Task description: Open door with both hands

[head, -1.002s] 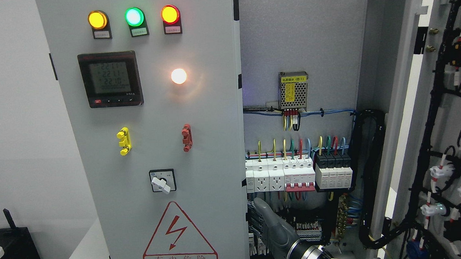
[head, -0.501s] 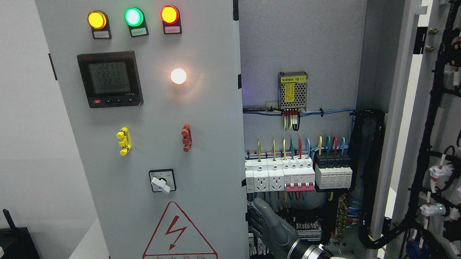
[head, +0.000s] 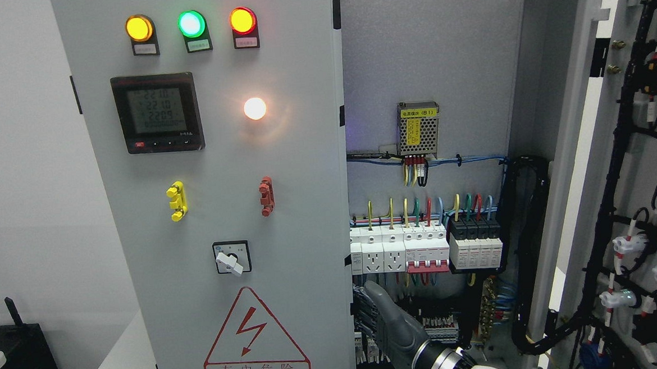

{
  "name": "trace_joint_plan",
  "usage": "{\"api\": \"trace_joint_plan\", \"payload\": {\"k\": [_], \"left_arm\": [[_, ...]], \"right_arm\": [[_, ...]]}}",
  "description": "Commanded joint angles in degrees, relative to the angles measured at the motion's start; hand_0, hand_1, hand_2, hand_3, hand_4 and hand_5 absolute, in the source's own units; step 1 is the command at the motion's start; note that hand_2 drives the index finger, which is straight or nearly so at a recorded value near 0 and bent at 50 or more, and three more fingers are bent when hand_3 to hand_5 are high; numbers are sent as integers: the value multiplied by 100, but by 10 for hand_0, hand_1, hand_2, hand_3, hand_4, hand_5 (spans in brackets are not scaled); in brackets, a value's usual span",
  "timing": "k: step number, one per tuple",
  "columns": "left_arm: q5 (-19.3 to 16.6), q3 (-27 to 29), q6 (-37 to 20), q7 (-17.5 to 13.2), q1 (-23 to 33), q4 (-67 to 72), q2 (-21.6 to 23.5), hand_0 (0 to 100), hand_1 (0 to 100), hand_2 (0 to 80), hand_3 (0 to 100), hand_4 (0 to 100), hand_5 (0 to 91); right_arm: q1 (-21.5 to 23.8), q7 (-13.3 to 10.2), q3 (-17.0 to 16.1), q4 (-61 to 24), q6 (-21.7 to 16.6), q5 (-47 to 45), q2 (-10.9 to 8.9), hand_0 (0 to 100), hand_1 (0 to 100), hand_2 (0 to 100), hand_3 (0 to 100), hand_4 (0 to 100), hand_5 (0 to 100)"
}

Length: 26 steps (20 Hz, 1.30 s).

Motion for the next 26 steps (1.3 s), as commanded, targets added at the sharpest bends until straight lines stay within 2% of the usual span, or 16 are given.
{"api": "trace_joint_plan", "payload": {"k": [1,17,21,26], "left_arm": [[-1,0,0,1,7,0,-123,0,0,0,0,30,0],[-1,0,0,1,7,0,-123,0,0,0,0,31,0],[8,0,0,1,7,0,-123,0,0,0,0,30,0],[8,0,0,1,-2,0,-123,0,0,0,0,30,0]], "right_arm": [[1,96,-70,28,-5,-72,3,107,0,0,0,0,0],[1,141,-70,28,4,-107,-6,106,0,0,0,0,0],[1,395,-70,28,12,-98,-6,106,0,0,0,0,0],[1,413,-70,28,12,-107,-6,107,0,0,0,0,0]]}}
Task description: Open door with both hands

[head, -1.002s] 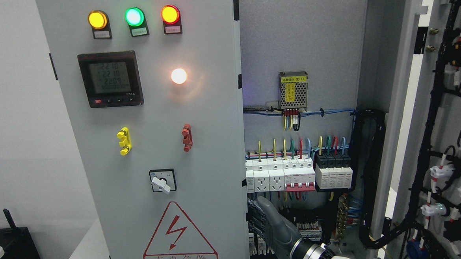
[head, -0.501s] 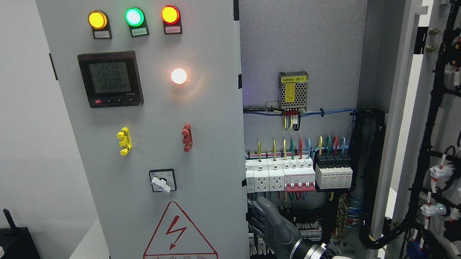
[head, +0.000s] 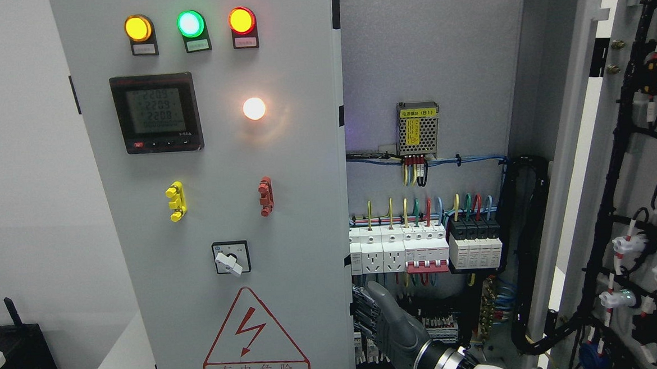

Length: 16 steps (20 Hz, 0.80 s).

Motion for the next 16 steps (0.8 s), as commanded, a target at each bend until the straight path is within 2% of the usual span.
{"api": "trace_joint_plan", "payload": {"k": [1,11,14,16], "left_arm": [[8,0,0,1,-3,0,-123,0,0,0,0,31,0],[-1,0,0,1,-3,0,-123,0,0,0,0,31,0],[-1,0,0,1,-3,0,-123,0,0,0,0,31,0],[-1,0,0,1,6,0,-123,0,0,0,0,31,0]], "right_arm": [[0,57,-1,2,12,-5,-1,107,0,0,0,0,0],[18,75,-1,-24,-6,-5,-1,106,0,0,0,0,0],[53,320,7,-50,-14,-40,7,106,0,0,0,0,0],[71,338,7,-85,-14,-49,8,106,0,0,0,0,0]]}}
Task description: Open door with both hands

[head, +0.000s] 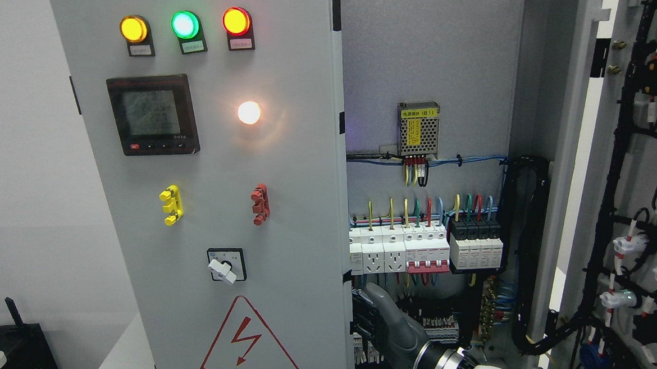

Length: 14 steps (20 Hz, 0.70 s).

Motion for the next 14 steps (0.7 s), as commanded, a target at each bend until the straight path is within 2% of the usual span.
{"api": "trace_joint_plan", "payload": {"k": [1,9,14], "left_arm": [[-1,0,1,1,6,0,-123,0,0,0,0,31,0],[-1,0,1,1,6,0,-123,0,0,0,0,31,0],[8,0,1,1,6,0,-123,0,0,0,0,31,0]], "right_arm": [[42,126,5,-82,-12,-27,8,106,0,0,0,0,0],[138,135,75,-223,-12,-273,8,107,0,0,0,0,0],[182,328,84,-223,-12,-273,16,107,0,0,0,0,0]]}}
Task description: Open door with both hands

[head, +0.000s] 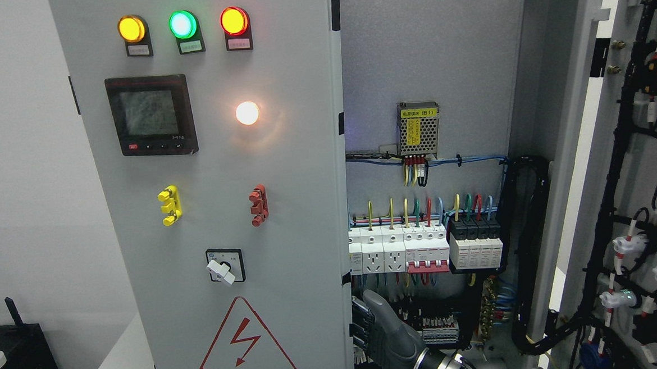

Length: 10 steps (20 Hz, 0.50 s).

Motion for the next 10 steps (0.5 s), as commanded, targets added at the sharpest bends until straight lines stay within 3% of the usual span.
{"api": "trace_joint_plan", "payload": {"k": [1,10], "left_arm": [[-1,0,0,1,4,0,-123,0,0,0,0,31,0],[-1,0,0,1,4,0,-123,0,0,0,0,31,0]], "right_arm": [[43,84,37,-82,0,-35,8,107,0,0,0,0,0],[35,92,55,-82,-9,-35,8,107,0,0,0,0,0]]}}
